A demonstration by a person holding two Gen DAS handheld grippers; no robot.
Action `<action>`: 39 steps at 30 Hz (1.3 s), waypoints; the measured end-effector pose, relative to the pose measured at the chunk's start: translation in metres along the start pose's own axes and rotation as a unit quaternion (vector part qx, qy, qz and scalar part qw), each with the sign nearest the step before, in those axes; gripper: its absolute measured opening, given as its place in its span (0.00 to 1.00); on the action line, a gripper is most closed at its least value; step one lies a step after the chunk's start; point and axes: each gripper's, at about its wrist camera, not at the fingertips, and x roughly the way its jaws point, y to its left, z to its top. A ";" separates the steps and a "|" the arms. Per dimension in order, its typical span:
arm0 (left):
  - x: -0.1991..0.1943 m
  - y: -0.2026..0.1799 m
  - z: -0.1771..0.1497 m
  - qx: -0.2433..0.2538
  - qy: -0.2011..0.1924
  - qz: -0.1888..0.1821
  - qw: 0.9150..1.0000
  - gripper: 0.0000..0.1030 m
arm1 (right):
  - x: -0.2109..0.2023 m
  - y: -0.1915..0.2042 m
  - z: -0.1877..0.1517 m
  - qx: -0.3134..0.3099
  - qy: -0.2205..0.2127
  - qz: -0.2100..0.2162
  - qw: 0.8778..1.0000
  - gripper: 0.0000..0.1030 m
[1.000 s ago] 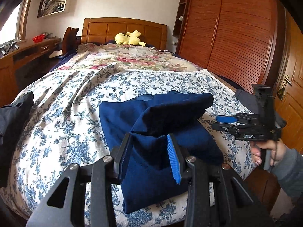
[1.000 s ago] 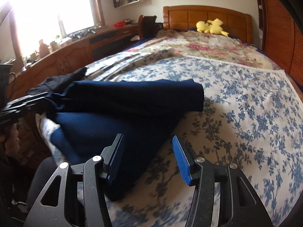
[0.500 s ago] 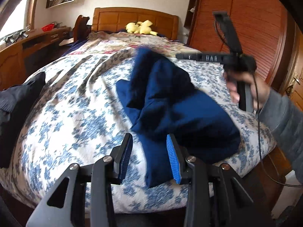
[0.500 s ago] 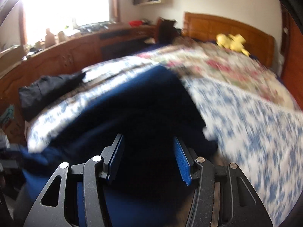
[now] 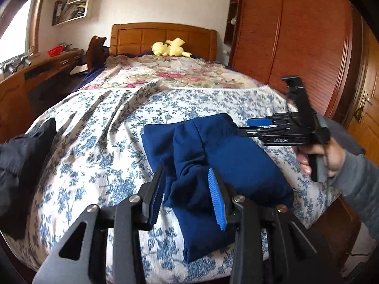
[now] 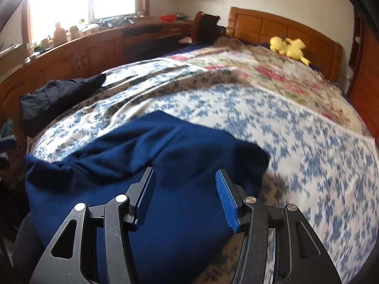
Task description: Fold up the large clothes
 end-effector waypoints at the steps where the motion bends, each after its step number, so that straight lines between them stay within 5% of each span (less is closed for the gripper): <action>1: 0.005 -0.002 0.001 0.004 0.008 0.004 1.000 0.34 | -0.002 -0.001 -0.003 0.002 0.002 0.001 1.000 0.52; 8: 0.024 -0.002 -0.015 -0.002 0.050 -0.002 0.999 0.33 | -0.019 0.003 -0.013 0.001 -0.002 0.014 1.000 0.52; 9: 0.023 -0.002 -0.017 -0.002 0.051 -0.011 0.999 0.12 | -0.021 0.004 -0.014 -0.001 -0.003 0.017 1.000 0.52; 12: 0.019 -0.006 -0.021 0.004 0.058 -0.025 0.998 0.03 | -0.024 0.008 -0.015 -0.003 -0.004 0.023 1.000 0.52; 19: -0.034 -0.012 -0.026 -0.022 0.001 -0.017 1.000 0.03 | -0.035 0.014 -0.016 -0.008 -0.004 0.030 1.000 0.51; 27: -0.027 0.010 -0.075 -0.061 0.036 0.005 0.997 0.03 | -0.044 0.038 -0.021 -0.022 -0.002 0.066 0.998 0.50; 39: -0.040 -0.002 -0.069 -0.043 0.018 0.025 0.999 0.12 | -0.004 0.038 -0.050 -0.014 0.057 0.060 0.996 0.51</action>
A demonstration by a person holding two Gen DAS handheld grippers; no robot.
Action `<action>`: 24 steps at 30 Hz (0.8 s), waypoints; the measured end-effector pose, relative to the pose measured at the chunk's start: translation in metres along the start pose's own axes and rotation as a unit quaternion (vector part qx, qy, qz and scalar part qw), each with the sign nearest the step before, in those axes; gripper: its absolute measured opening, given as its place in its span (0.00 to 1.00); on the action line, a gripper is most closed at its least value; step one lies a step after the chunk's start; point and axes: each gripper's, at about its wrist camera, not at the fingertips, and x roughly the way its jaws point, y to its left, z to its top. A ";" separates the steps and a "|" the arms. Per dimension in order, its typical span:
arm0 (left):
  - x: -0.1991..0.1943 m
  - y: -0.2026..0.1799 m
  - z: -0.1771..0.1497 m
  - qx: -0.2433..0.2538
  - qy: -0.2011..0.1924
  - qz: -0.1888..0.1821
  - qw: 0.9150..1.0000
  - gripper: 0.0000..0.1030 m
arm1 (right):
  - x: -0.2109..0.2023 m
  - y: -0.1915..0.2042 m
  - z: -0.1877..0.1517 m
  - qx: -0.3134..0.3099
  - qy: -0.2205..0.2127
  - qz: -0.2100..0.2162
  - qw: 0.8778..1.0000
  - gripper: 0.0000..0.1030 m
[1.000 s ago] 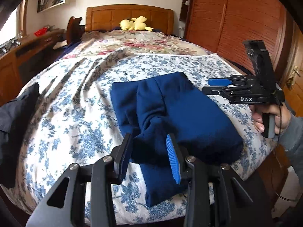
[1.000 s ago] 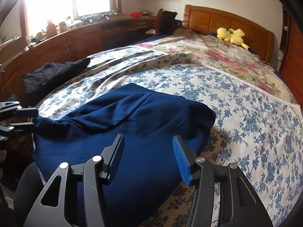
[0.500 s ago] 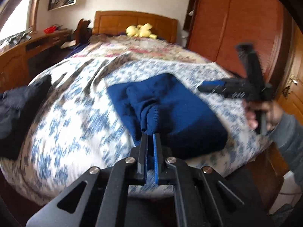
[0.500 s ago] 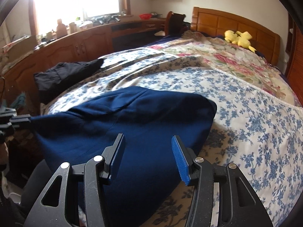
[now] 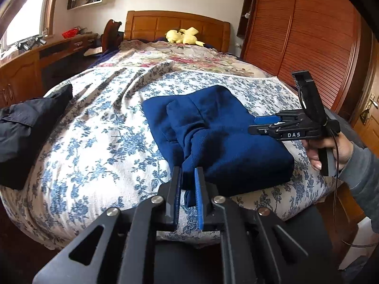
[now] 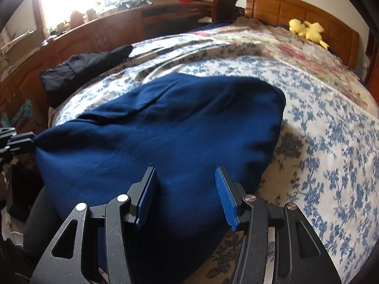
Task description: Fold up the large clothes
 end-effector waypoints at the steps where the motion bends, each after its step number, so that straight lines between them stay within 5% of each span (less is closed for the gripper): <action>1: -0.004 0.000 0.000 -0.001 -0.002 -0.001 1.000 0.15 | -0.002 0.000 0.000 0.000 -0.001 0.001 1.000 0.51; 3: -0.010 0.002 -0.001 -0.004 -0.007 0.001 1.000 0.25 | -0.005 -0.002 0.003 0.002 -0.003 0.002 1.000 0.50; 14: 0.003 0.016 -0.020 -0.013 0.011 0.007 1.000 0.48 | 0.017 -0.063 0.041 0.030 -0.007 -0.059 0.998 0.56; 24: 0.020 0.018 -0.018 -0.016 0.025 0.000 1.000 0.49 | 0.084 -0.147 0.068 0.179 0.034 -0.045 0.982 0.61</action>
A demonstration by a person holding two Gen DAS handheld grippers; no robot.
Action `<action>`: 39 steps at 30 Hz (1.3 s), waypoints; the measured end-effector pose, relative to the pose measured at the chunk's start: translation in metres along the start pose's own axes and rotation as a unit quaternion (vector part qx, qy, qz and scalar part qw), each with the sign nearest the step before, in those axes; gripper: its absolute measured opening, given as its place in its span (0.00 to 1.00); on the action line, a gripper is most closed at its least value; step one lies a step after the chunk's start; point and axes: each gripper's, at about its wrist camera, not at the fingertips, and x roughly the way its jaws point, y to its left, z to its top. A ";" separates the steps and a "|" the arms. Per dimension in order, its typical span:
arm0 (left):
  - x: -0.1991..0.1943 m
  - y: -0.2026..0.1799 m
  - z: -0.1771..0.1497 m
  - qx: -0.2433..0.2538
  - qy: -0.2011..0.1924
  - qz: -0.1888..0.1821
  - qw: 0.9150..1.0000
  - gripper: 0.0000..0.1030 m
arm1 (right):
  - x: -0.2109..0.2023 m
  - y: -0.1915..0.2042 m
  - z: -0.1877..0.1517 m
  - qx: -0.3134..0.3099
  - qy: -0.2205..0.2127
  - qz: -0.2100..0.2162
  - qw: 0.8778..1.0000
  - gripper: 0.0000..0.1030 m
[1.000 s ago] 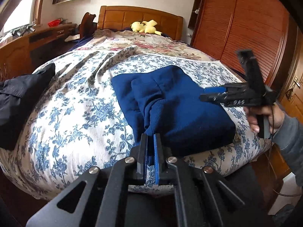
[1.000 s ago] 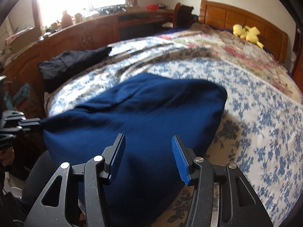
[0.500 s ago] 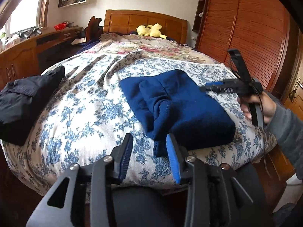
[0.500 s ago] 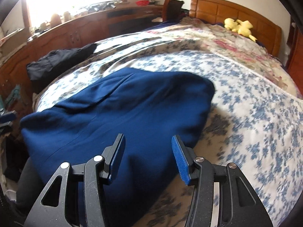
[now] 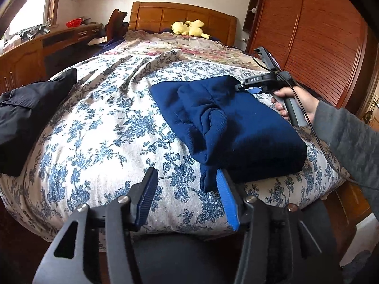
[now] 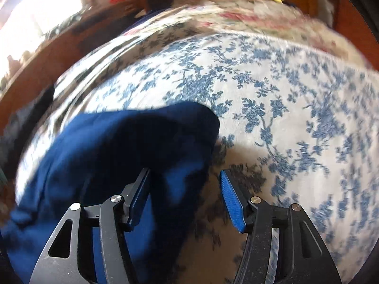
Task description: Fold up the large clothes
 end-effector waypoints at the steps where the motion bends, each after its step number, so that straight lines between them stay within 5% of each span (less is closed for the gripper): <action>1: 0.001 0.000 0.000 0.000 0.001 -0.001 1.000 0.49 | 0.003 -0.003 0.004 0.009 0.001 0.004 1.000 0.61; 8: 0.012 -0.003 -0.002 -0.002 0.009 -0.004 1.000 0.49 | 0.015 -0.020 0.010 0.064 0.023 0.058 0.996 0.57; 11: 0.014 -0.005 -0.002 0.000 0.012 -0.005 1.000 0.49 | 0.011 -0.016 0.007 0.056 0.016 0.099 0.993 0.08; 12: 0.015 -0.005 -0.002 0.001 0.013 -0.005 1.000 0.49 | 0.007 -0.012 0.006 0.037 0.010 0.091 0.995 0.04; 14: 0.017 -0.005 -0.001 0.001 0.014 -0.006 1.000 0.49 | -0.011 0.007 0.001 -0.030 -0.032 0.040 0.998 0.03; 21: 0.026 -0.008 0.004 -0.003 0.014 -0.021 1.000 0.49 | -0.088 0.019 0.000 -0.057 -0.102 0.013 0.993 0.03; 26: 0.036 -0.010 0.009 -0.003 0.012 -0.018 1.000 0.49 | -0.086 -0.003 -0.005 -0.051 -0.072 -0.029 0.996 0.03; 35: 0.043 -0.010 0.014 -0.010 0.013 -0.017 1.000 0.49 | -0.047 -0.033 -0.019 -0.001 -0.041 -0.015 0.999 0.08; 39: 0.050 -0.013 0.015 -0.012 0.018 -0.019 1.000 0.49 | -0.029 -0.036 -0.018 0.017 -0.024 -0.016 0.999 0.29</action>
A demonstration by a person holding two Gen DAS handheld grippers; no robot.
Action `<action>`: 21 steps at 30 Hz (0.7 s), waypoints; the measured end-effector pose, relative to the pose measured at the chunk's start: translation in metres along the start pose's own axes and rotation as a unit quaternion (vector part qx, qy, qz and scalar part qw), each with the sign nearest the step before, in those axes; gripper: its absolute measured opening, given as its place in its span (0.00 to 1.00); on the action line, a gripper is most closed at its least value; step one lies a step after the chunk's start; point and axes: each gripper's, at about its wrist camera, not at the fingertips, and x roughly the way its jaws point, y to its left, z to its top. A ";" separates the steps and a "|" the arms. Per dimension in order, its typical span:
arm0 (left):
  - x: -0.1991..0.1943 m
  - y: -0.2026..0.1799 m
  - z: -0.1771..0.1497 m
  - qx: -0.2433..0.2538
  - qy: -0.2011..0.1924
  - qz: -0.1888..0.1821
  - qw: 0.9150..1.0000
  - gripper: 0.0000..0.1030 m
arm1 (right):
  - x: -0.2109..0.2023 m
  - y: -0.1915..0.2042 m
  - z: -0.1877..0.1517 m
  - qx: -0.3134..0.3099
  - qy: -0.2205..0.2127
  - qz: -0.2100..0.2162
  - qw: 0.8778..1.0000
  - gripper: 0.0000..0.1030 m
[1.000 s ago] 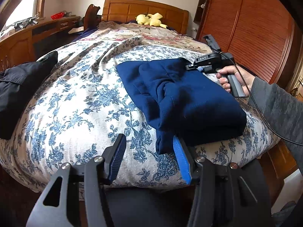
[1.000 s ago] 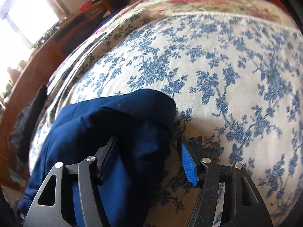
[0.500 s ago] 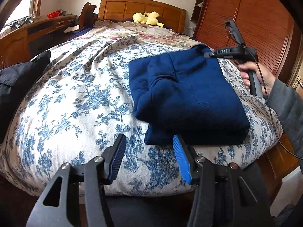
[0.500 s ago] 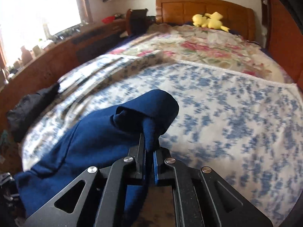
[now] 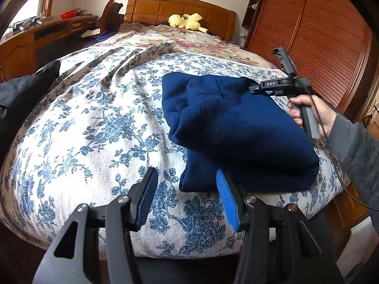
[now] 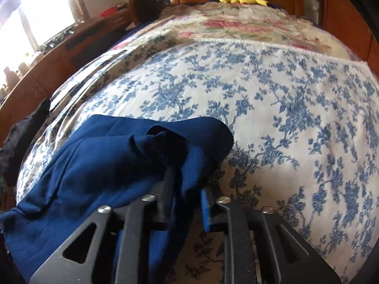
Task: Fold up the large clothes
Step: 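Lift the navy bundle with both grippers and carry it toward the desk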
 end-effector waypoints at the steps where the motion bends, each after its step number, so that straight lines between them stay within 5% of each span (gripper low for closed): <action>1: 0.002 -0.001 0.000 0.001 0.001 0.000 1.000 0.49 | 0.004 0.000 0.000 0.001 0.003 -0.005 1.000 0.31; 13: 0.008 0.004 -0.013 -0.046 -0.002 -0.039 0.998 0.49 | 0.020 -0.013 -0.004 0.061 -0.009 0.011 0.998 0.43; 15: 0.007 0.001 -0.012 -0.040 -0.005 -0.038 0.998 0.40 | 0.022 -0.017 -0.005 0.073 0.002 0.025 0.997 0.43; 19: 0.008 -0.001 -0.011 -0.038 -0.009 -0.047 0.998 0.24 | 0.022 -0.017 -0.003 0.062 0.017 0.042 0.997 0.34; 20: 0.010 0.001 -0.011 -0.040 -0.009 -0.055 0.998 0.11 | 0.022 -0.016 -0.003 0.061 0.017 0.047 0.997 0.24; 21: 0.011 0.002 -0.009 -0.044 -0.009 -0.063 0.997 0.10 | 0.021 -0.014 -0.003 0.058 0.017 0.054 0.997 0.14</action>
